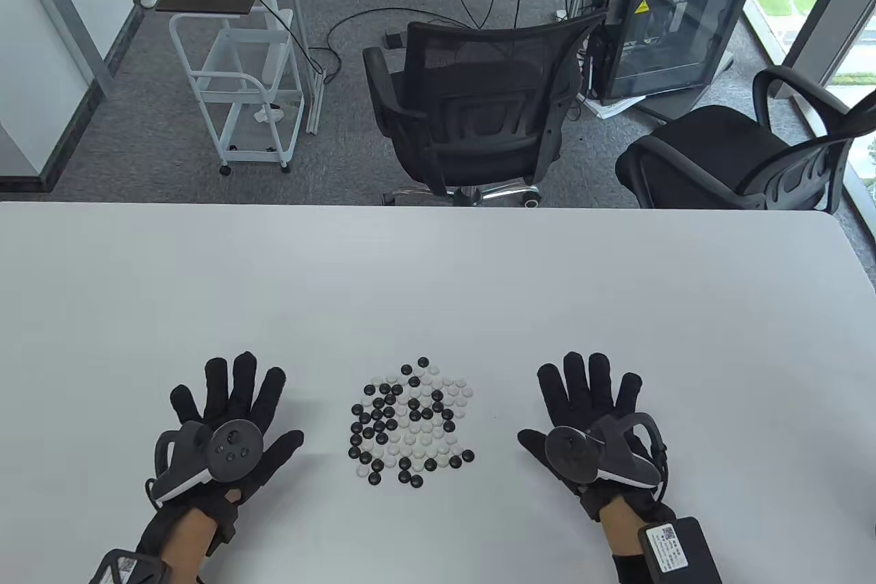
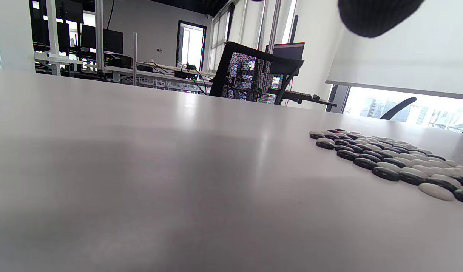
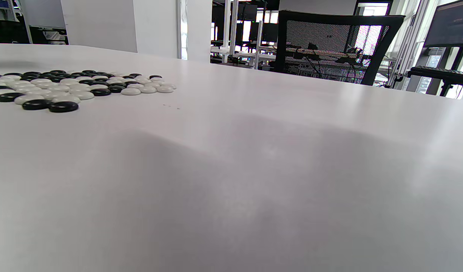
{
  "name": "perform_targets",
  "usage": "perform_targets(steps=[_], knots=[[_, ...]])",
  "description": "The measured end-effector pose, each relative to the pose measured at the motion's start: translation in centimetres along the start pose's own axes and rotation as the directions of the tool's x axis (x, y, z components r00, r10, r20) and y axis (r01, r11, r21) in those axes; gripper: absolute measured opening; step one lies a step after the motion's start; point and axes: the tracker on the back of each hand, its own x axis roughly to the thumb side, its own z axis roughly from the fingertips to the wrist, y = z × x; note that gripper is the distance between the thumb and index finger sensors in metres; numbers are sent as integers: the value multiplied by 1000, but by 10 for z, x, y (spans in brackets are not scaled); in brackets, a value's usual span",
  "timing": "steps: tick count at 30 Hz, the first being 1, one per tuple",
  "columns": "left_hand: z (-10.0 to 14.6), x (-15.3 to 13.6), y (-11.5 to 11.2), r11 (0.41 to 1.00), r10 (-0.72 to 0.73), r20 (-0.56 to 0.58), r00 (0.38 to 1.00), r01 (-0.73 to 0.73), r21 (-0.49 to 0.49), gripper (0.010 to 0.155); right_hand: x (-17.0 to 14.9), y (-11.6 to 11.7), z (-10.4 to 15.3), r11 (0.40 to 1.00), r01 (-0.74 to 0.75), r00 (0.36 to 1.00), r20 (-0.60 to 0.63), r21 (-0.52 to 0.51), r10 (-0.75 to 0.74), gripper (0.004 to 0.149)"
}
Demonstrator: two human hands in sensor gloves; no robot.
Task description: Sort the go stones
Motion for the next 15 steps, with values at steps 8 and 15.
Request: perform_targets(steps=[8, 15], knots=[[0, 0, -1, 1000, 4, -1, 1000, -4, -5, 87, 1, 1, -1, 1000, 6, 1000, 4, 7, -6, 90], [0, -1, -1, 1000, 13, -2, 1000, -13, -2, 87, 1, 2, -1, 1000, 14, 1000, 10, 10, -14, 89]])
